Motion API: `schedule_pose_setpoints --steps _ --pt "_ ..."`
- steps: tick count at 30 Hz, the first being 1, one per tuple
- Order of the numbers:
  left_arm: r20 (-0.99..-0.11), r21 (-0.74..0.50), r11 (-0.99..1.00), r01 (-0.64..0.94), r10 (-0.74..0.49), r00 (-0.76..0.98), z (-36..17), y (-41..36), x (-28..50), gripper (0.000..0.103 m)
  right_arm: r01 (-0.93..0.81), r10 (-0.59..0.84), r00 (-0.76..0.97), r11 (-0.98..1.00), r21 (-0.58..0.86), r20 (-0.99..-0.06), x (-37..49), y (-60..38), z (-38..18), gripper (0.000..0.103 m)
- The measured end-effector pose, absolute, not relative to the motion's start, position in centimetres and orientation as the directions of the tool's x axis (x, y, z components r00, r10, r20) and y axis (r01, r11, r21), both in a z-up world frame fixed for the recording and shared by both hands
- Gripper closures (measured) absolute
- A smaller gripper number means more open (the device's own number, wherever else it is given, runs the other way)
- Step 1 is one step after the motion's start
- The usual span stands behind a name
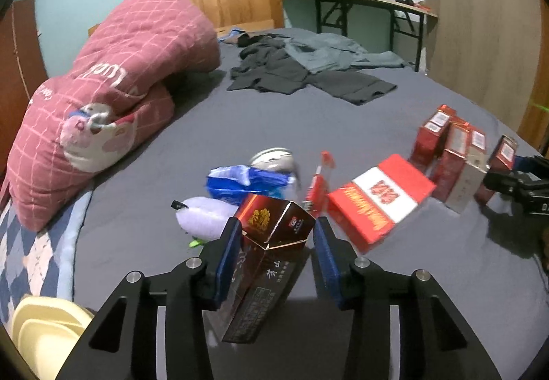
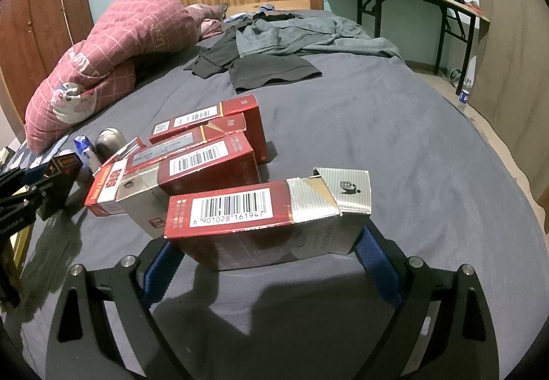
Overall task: Organize objects
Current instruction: 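Lift the Huangshan pack with the left tool while the right tool holds its barcode pack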
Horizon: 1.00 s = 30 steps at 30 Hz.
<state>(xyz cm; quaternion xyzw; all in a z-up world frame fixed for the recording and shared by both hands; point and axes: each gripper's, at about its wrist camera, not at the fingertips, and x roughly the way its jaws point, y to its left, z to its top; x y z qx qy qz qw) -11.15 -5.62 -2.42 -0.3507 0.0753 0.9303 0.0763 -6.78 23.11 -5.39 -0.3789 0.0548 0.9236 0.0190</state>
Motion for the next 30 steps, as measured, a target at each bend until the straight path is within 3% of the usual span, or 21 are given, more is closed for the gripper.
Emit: schedule_pose_setpoints --steps 8,12,15,18,23,25,27,30 --pt "-0.702 0.078 -0.99 -0.117 0.028 -0.712 -4.9 -6.5 -12.4 0.032 -0.077 -0.008 -0.711 -0.993 0.09 -0.703 -6.8 23.2 -5.4 0.009" --pt "-0.72 0.071 -0.993 -0.094 0.014 -0.694 -5.2 -6.6 -13.2 0.008 -0.077 -0.014 -0.71 -0.992 0.098 -0.704 -6.8 23.3 -5.5 0.009" --pt "-0.777 0.067 -0.995 -0.077 -0.004 -0.629 -6.3 -6.8 -14.7 0.0 -0.078 -0.015 -0.711 -0.992 0.1 -0.703 -6.8 23.4 -5.5 0.009" --pt "-0.828 0.033 -0.996 -0.081 0.019 -0.561 -7.5 -7.1 -16.2 0.0 -0.078 -0.014 -0.71 -0.992 0.098 -0.704 -6.8 23.4 -5.5 0.009" --pt "-0.832 -0.037 -0.998 -0.056 0.062 -0.551 -7.8 -8.3 -17.1 0.002 -0.078 -0.017 -0.707 -0.992 0.101 -0.707 -6.8 23.4 -5.5 0.009" --pt "-0.823 -0.029 -0.998 -0.059 0.057 -0.565 -7.6 -7.9 -16.5 0.022 -0.078 -0.016 -0.707 -0.992 0.101 -0.707 -6.8 23.4 -5.6 0.009" --pt "-0.814 -0.053 -0.996 -0.066 0.081 -0.575 -7.4 -7.9 -15.7 0.032 -0.078 -0.016 -0.707 -0.992 0.1 -0.707 -6.8 23.4 -5.6 0.009" --pt "-0.807 -0.068 -0.995 -0.077 0.101 -0.582 -7.4 -8.2 -15.1 0.039 -0.078 -0.018 -0.709 -0.992 0.103 -0.705 -6.8 23.4 -5.5 0.009"
